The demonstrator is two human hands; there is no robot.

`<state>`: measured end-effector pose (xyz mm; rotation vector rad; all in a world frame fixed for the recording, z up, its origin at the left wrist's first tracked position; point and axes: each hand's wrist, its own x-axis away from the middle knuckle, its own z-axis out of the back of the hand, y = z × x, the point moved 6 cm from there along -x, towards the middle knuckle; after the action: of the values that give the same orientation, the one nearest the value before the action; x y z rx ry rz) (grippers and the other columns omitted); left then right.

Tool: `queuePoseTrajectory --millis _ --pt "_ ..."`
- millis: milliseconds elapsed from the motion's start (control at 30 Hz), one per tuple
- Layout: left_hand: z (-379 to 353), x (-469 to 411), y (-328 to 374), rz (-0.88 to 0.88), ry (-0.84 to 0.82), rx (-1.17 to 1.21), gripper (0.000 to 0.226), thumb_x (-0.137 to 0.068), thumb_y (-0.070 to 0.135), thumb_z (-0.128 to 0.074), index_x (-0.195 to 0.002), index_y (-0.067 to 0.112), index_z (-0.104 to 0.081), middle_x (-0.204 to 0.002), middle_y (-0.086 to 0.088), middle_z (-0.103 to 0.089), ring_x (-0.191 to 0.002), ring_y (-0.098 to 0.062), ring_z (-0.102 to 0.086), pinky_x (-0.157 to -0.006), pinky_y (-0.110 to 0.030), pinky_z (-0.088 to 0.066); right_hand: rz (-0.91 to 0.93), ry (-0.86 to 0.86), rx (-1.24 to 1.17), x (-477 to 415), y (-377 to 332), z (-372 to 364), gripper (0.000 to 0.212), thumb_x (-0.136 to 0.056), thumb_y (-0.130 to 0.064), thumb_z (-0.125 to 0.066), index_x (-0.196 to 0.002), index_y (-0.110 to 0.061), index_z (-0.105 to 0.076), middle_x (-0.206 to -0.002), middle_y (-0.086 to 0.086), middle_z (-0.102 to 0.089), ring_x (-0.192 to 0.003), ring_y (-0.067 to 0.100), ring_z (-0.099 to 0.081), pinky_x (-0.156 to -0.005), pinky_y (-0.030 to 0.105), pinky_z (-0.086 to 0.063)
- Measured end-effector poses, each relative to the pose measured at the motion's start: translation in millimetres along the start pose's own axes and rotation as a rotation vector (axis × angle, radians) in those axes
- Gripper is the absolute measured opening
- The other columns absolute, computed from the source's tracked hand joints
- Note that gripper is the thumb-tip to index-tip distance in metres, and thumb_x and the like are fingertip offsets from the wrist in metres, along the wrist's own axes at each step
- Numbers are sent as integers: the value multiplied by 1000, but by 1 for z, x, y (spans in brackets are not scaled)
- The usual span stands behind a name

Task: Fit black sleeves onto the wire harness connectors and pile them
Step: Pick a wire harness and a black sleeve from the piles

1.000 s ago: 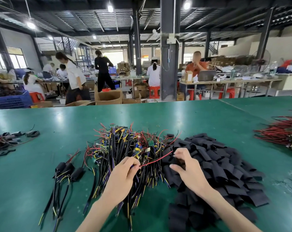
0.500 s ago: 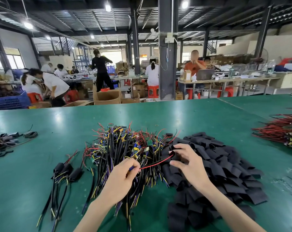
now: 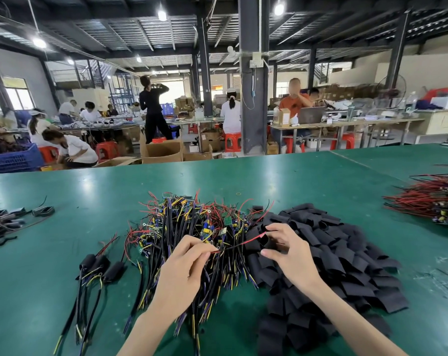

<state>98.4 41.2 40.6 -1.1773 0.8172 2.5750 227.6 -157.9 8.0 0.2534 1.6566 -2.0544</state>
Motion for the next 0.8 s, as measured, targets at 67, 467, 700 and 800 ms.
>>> queuePoseTrajectory --millis 67,467,700,800 --pt "-2 1 0 -9 -26 9 25 -88 -2 -60 -95 20 -70 -91 17 -50 -69 6 -46 -63 -4 -32 11 -23 -19 0 -1 -1 53 -65 14 -75 -99 -24 -58 -93 -10 -71 -91 -4 -63 -81 5 -42" --pt "0 2 -7 74 -42 -62 22 -89 3 -61 -93 23 -70 -91 19 -51 -67 1 -47 -59 -7 -33 44 -75 -90 1 -7 -4 57 -68 17 -71 -104 -23 -56 -96 -8 -73 -96 5 -65 -80 10 -46" --pt "2 3 -8 45 6 -104 23 -88 3 -62 -95 24 -69 -93 18 -50 -69 -6 -50 -60 -14 -40 25 -71 -130 -1 -5 -3 57 -66 14 -74 -105 -25 -58 -98 -5 -72 -97 8 -65 -84 16 -47" --pt "3 3 -4 -32 57 -139 22 -88 5 -60 -96 24 -67 -96 14 -51 -74 -2 -49 -61 -12 -41 22 -55 -118 0 -5 -2 56 -66 8 -78 -104 -28 -59 -98 -7 -72 -97 4 -64 -81 9 -44"
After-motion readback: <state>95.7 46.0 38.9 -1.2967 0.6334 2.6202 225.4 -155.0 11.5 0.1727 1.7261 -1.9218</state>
